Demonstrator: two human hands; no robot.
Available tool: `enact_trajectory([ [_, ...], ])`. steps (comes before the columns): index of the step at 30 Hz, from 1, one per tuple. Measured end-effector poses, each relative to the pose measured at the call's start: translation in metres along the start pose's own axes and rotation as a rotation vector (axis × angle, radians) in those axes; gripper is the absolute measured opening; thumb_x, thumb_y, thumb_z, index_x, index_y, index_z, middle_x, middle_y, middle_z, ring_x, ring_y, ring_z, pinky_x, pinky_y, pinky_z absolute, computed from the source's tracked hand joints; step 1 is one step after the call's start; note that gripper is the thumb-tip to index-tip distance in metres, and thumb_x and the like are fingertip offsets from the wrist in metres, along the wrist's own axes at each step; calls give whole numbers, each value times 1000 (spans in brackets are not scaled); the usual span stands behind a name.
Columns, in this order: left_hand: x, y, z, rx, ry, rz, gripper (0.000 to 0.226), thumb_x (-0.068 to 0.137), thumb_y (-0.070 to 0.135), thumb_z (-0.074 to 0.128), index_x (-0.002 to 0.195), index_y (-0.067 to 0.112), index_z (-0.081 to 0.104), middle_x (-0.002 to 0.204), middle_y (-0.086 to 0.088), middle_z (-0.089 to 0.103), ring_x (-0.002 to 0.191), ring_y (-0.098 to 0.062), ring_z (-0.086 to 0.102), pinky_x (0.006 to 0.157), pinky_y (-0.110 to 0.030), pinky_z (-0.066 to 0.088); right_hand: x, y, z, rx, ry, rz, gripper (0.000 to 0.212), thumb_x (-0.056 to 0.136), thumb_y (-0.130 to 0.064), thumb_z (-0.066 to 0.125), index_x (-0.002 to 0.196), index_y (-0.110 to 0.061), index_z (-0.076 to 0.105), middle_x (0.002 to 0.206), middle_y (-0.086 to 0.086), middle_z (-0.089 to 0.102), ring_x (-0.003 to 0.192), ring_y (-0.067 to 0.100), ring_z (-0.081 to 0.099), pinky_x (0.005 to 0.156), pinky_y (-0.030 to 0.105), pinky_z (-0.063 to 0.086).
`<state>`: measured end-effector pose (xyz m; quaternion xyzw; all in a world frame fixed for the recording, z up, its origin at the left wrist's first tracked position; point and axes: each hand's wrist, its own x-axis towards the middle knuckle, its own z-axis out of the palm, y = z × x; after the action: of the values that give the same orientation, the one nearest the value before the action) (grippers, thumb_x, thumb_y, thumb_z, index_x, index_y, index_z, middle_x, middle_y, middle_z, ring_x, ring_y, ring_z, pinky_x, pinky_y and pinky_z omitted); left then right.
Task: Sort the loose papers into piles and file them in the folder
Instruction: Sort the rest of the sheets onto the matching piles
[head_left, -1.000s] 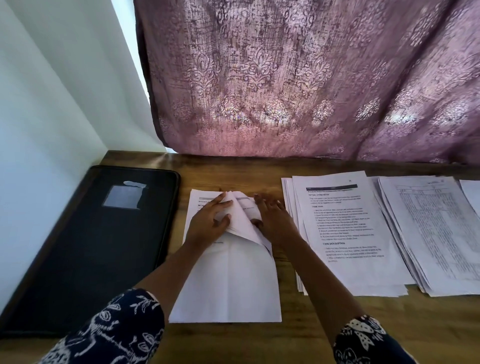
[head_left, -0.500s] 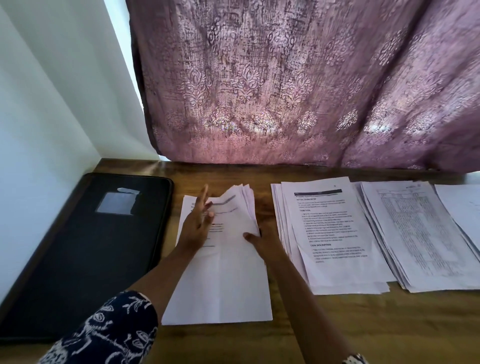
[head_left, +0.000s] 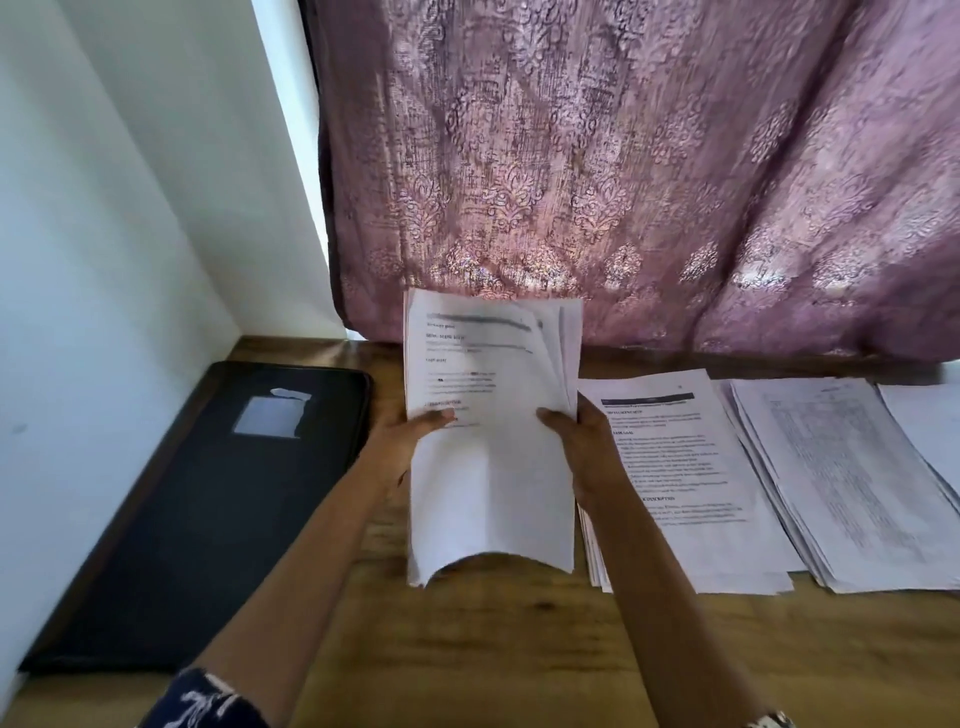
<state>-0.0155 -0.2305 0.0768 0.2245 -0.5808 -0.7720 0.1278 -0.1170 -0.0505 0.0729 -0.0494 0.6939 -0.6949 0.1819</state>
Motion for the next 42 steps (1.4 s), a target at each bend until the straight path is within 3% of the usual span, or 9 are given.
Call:
enact_trajectory([
  [5, -35, 2, 34, 222, 75, 465, 31, 90, 16, 67, 111, 36, 58, 104, 14, 69, 100, -3, 65, 82, -18, 53, -32, -30, 16, -209, 173, -457, 18, 88, -6, 63, 105, -12, 61, 78, -14, 58, 67, -9, 56, 62, 8, 40],
  [8, -34, -27, 31, 508, 151, 610, 29, 92, 30, 60, 119, 31, 52, 108, 13, 65, 100, -4, 64, 81, -15, 49, -38, 0, 23, -256, 194, -421, 18, 90, -7, 61, 108, -6, 63, 88, -7, 63, 80, -2, 60, 72, 15, 48],
  [13, -39, -55, 17, 537, 265, 481, 68, 92, 60, 44, 97, -6, 62, 65, 4, 60, 62, -10, 61, 50, -15, 38, -40, 25, 26, -253, 185, -287, 17, 94, -12, 58, 99, -28, 59, 86, -11, 62, 78, 1, 57, 73, 31, 47],
  [15, -38, -43, 14, 504, 320, 439, 31, 96, 38, 53, 115, 14, 59, 94, 7, 68, 81, 0, 64, 66, -15, 51, -36, 14, 24, -251, 209, -275, 20, 93, -17, 60, 112, -23, 55, 93, -12, 60, 80, 2, 56, 77, 28, 49],
  [18, -25, -29, 1, 555, 330, 367, 40, 95, 17, 59, 134, 17, 49, 119, 4, 62, 104, -11, 60, 86, -31, 52, -23, 10, 21, -243, 228, -217, 24, 92, -17, 61, 113, -22, 51, 100, -8, 61, 89, 13, 61, 84, 33, 51],
  [23, -23, -43, -14, 731, 239, 128, 56, 90, 3, 59, 140, 21, 41, 118, 7, 55, 101, -12, 56, 67, -9, 41, -11, 42, 25, -460, 149, 32, 43, 92, -4, 53, 134, -10, 44, 125, 9, 59, 96, 22, 58, 75, 25, 46],
  [30, -33, -77, -28, 1223, 335, 37, 74, 90, 22, 63, 150, 20, 19, 146, -6, 39, 121, -27, 51, 81, -37, 53, -16, 86, 41, -822, 130, -16, 52, 96, -11, 53, 144, -13, 33, 139, 8, 47, 122, 25, 50, 97, 33, 46],
  [35, -33, -77, -25, 1538, 313, -7, 72, 98, 33, 49, 152, 13, 7, 157, -17, 13, 140, -34, 25, 107, -44, 37, -22, 90, 47, -1135, 207, -25, 60, 100, -25, 46, 151, -11, 18, 150, 13, 27, 136, 30, 29, 110, 39, 32],
  [42, -27, -45, 27, 1396, 274, 296, 63, 98, 30, 52, 152, 19, 23, 160, -10, 17, 147, -32, 17, 117, -45, 19, -27, 33, -31, -980, 446, -177, 59, 95, -25, 53, 148, -17, 28, 145, 8, 37, 130, 29, 33, 104, 46, 29],
])
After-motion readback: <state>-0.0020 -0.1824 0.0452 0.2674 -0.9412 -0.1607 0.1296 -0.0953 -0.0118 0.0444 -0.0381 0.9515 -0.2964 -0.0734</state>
